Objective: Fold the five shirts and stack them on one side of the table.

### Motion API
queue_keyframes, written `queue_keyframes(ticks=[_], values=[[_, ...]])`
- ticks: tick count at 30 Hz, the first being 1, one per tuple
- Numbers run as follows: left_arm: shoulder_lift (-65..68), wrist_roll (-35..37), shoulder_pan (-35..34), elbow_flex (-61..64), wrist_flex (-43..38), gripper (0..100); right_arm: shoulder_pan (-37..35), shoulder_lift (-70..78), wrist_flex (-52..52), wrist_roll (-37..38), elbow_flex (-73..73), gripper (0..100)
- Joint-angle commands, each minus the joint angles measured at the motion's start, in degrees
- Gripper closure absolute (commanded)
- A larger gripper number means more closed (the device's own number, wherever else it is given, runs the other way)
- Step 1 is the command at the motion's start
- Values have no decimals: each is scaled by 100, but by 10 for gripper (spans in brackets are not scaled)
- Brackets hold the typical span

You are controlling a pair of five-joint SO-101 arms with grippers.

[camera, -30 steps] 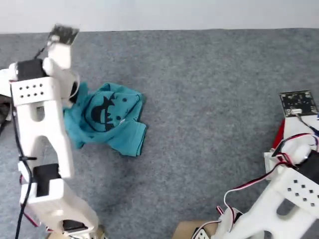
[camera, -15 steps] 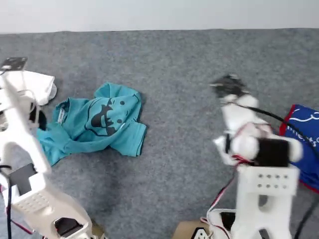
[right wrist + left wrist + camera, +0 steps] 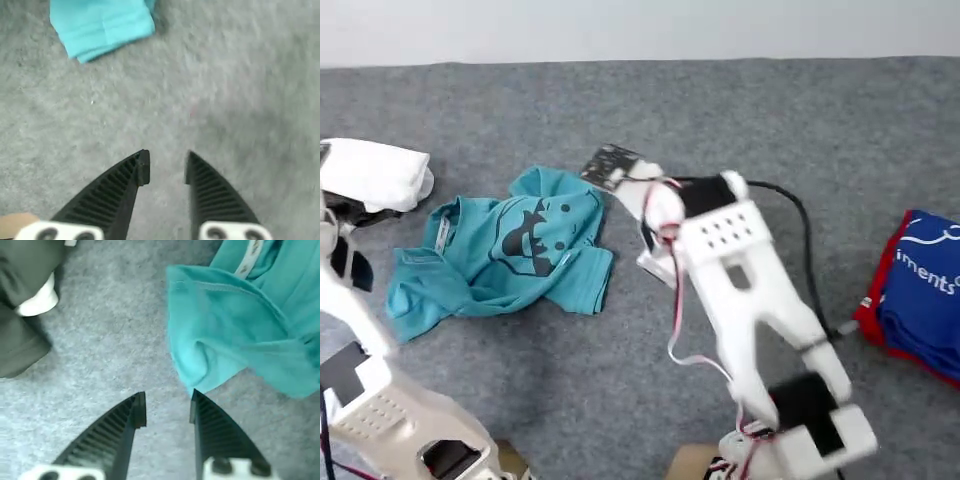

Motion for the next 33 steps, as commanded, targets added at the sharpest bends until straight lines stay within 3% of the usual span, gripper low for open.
queue_keyframes(ticks=[1,11,23,30,33], values=[[-79,-457,-53,13,167,848,-215,646,-31,404,-941,812],[-62,-958,-9,13,141,848,-822,2343,-66,1574,-2330,810],[-53,-958,-9,-4,105,851,-1077,4154,-31,1582,-4158,810],[-53,-949,-9,-4,105,852,-1209,4453,84,1582,-4501,812],[-53,-949,-9,-4,105,852,-1270,4470,180,1574,-4501,864]])
